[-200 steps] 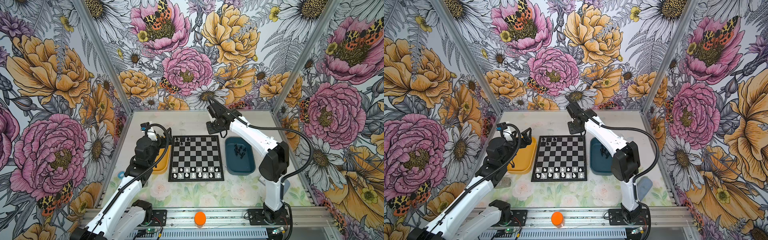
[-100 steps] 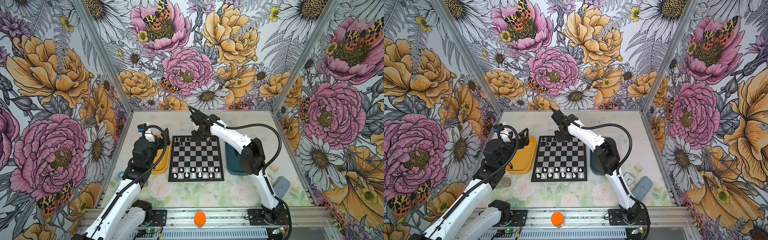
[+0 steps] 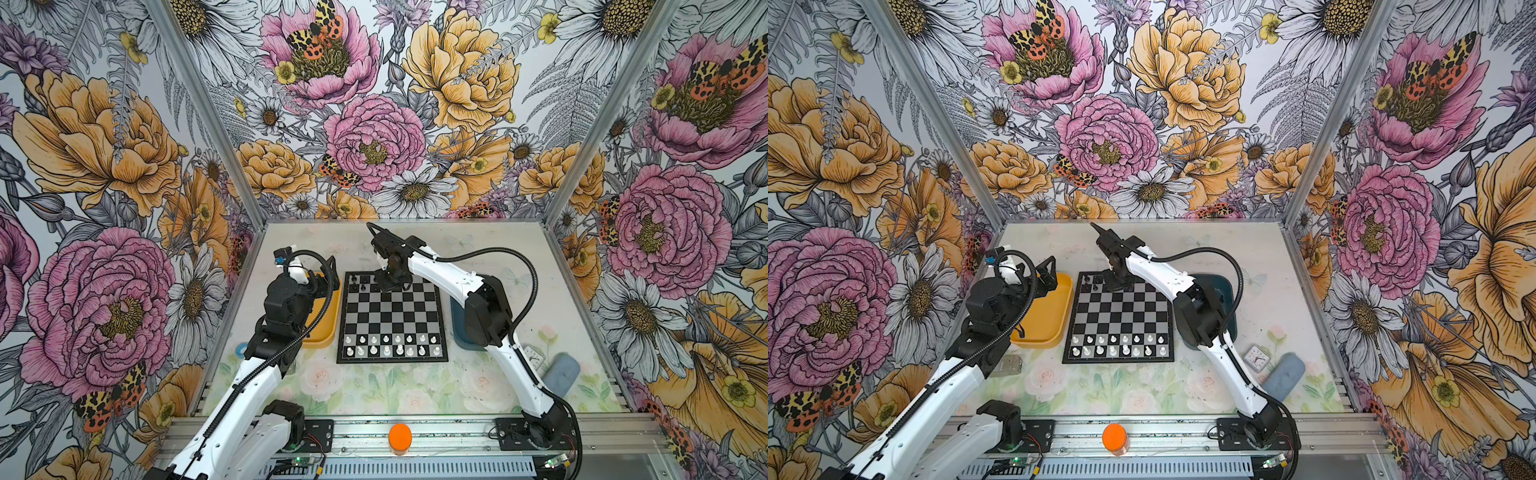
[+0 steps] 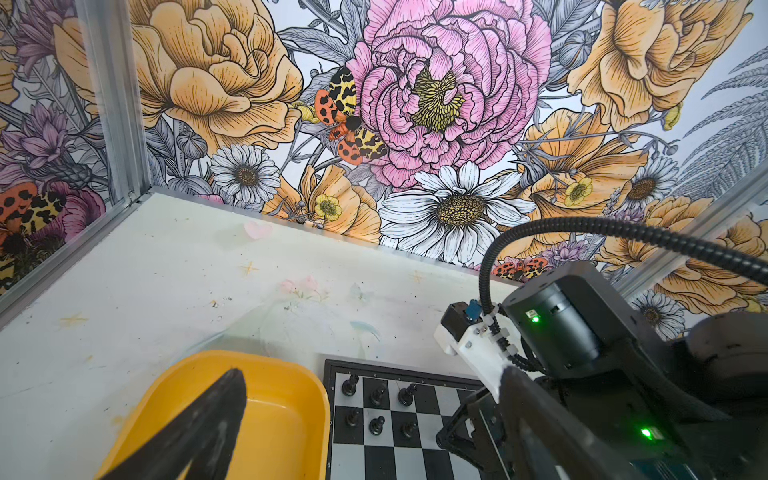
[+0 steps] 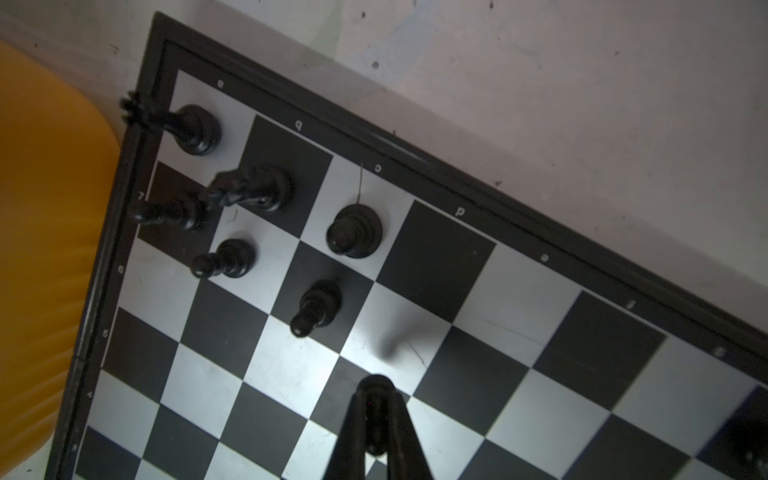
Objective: Set up the chess pieces on the board
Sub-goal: 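Lower the black piece onto a far-row square and open the right gripper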
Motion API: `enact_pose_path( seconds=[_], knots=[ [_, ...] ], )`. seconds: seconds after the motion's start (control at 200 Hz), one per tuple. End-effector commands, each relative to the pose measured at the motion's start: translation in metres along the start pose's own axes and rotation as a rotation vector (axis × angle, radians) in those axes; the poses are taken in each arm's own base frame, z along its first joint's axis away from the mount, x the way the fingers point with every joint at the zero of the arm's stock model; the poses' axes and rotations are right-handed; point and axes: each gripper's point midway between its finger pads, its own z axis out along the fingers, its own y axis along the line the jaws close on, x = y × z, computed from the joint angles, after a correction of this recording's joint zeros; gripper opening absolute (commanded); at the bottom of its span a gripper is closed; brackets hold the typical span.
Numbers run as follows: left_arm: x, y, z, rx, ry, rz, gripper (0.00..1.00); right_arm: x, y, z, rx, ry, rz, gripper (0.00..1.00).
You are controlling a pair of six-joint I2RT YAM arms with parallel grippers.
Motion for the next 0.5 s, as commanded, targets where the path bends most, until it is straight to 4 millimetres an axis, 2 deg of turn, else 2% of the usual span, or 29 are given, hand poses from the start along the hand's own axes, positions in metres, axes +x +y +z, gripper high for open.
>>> enact_pose_path(
  seconds=[0.0, 0.49],
  knots=[
    [0.006, 0.006, 0.002, -0.014, 0.012, 0.014, 0.96, -0.007, 0.006, 0.001, -0.017, -0.015, 0.004, 0.0],
    [0.007, 0.007, 0.002, -0.015, 0.013, 0.016, 0.96, -0.007, -0.005, 0.015, 0.038, -0.012, 0.007, 0.0]
  ],
)
